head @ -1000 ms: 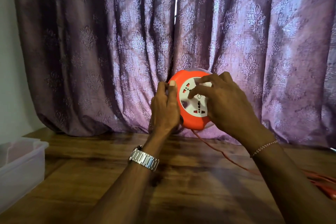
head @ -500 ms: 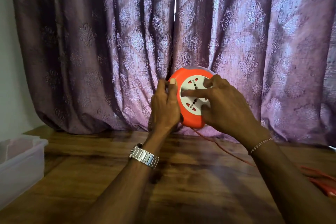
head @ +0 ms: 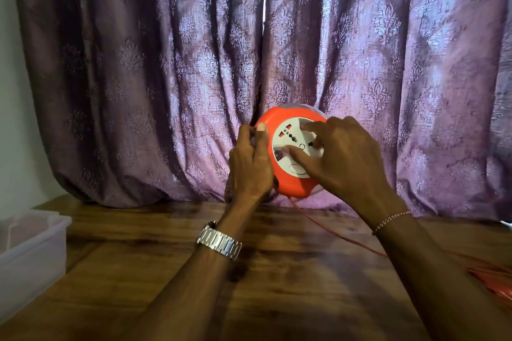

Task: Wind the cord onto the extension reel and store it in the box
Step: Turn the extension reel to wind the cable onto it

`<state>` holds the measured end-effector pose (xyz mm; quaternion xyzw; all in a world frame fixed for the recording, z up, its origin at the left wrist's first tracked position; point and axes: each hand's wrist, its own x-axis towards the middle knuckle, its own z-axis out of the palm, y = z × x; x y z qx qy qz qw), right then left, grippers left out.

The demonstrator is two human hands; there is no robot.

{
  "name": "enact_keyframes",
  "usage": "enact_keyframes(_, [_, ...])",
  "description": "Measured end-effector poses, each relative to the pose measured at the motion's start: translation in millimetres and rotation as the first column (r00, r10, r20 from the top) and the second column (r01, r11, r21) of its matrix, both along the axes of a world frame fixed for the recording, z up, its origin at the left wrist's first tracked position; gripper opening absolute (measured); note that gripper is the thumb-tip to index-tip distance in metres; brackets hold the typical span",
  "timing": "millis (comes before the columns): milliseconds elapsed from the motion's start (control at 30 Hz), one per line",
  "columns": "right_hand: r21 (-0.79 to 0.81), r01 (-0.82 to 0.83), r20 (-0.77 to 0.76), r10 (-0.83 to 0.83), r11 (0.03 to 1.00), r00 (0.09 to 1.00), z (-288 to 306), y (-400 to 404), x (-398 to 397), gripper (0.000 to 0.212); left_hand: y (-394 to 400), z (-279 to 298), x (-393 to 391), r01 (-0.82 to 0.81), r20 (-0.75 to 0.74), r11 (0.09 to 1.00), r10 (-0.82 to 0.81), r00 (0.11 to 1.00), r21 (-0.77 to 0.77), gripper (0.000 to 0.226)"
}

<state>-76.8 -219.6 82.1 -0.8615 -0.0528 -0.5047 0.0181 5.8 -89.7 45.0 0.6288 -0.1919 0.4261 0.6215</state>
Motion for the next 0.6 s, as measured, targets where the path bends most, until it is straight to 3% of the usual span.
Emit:
enact_keyframes(100, [-0.087, -0.150, -0.079, 0.144, 0.985, 0.986, 6.0, -7.2, -1.7, 0.027, 1.6, 0.9, 1.3, 0.002, -0.010, 1.000, -0.002, 1.000, -0.003, 0.035])
enact_keyframes(233, [-0.203, -0.171, -0.308, 0.103, 0.964, 0.946, 5.8, -7.9, -3.3, 0.071, 2.5, 1.1, 2.1, 0.017, -0.008, 1.000, -0.017, 1.000, -0.003, 0.036])
enact_keyframes(433, [-0.280, -0.087, -0.227, 0.022, 0.956, 0.974, 4.0, -6.2, -3.3, 0.061, 1.1, 1.1, 0.5, 0.013, -0.005, 1.000, -0.013, 1.000, 0.005, 0.038])
enact_keyframes(600, [-0.209, -0.080, -0.146, 0.049, 0.975, 0.988, 1.8, -4.5, -9.3, 0.058, 0.2, 1.5, -2.2, 0.011, 0.018, 1.000, -0.011, 1.000, 0.009, 0.042])
